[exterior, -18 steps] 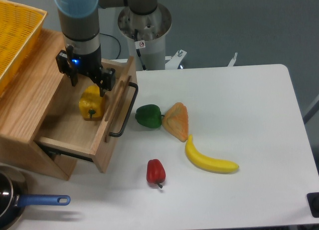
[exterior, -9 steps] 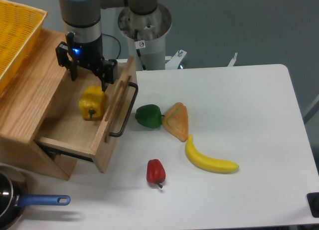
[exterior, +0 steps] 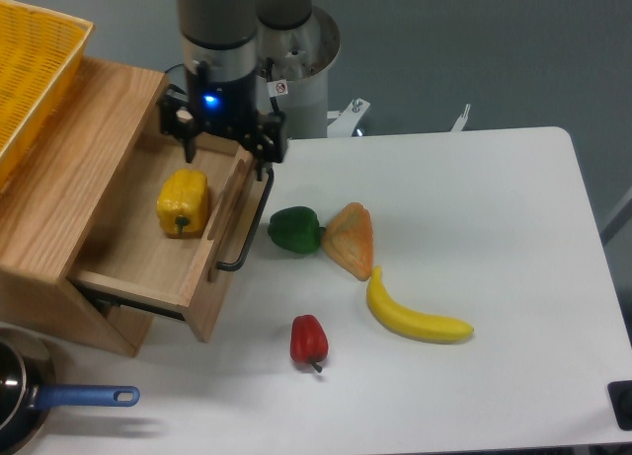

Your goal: Place the yellow pepper in the top drawer

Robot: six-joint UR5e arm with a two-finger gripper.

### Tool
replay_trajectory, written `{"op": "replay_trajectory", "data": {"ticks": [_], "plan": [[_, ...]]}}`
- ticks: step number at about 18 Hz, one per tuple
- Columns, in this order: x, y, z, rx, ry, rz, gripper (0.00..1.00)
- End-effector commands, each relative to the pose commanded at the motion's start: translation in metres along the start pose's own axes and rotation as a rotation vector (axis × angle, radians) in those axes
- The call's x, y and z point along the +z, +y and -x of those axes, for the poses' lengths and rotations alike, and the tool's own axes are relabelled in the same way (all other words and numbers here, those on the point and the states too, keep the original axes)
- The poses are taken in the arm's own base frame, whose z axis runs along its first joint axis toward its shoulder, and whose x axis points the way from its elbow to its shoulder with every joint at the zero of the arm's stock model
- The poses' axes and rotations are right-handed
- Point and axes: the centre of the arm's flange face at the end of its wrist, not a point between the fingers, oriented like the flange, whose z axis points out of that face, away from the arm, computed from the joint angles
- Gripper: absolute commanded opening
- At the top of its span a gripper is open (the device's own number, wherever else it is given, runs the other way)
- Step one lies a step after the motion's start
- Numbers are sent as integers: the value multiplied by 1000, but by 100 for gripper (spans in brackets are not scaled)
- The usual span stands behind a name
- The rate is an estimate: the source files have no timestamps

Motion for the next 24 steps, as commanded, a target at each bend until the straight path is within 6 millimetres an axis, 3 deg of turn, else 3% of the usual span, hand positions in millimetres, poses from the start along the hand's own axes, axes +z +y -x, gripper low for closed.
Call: {"op": "replay_trajectory", "data": {"ticks": [3, 10, 15, 21, 24], "plan": [[6, -1, 36, 3, -46, -17, 100], [17, 22, 119, 202, -69, 28, 100], [47, 40, 156, 571, -42, 177, 100], [81, 55, 211, 730, 22, 231, 100], [88, 50, 223, 754, 35, 228, 100]]}}
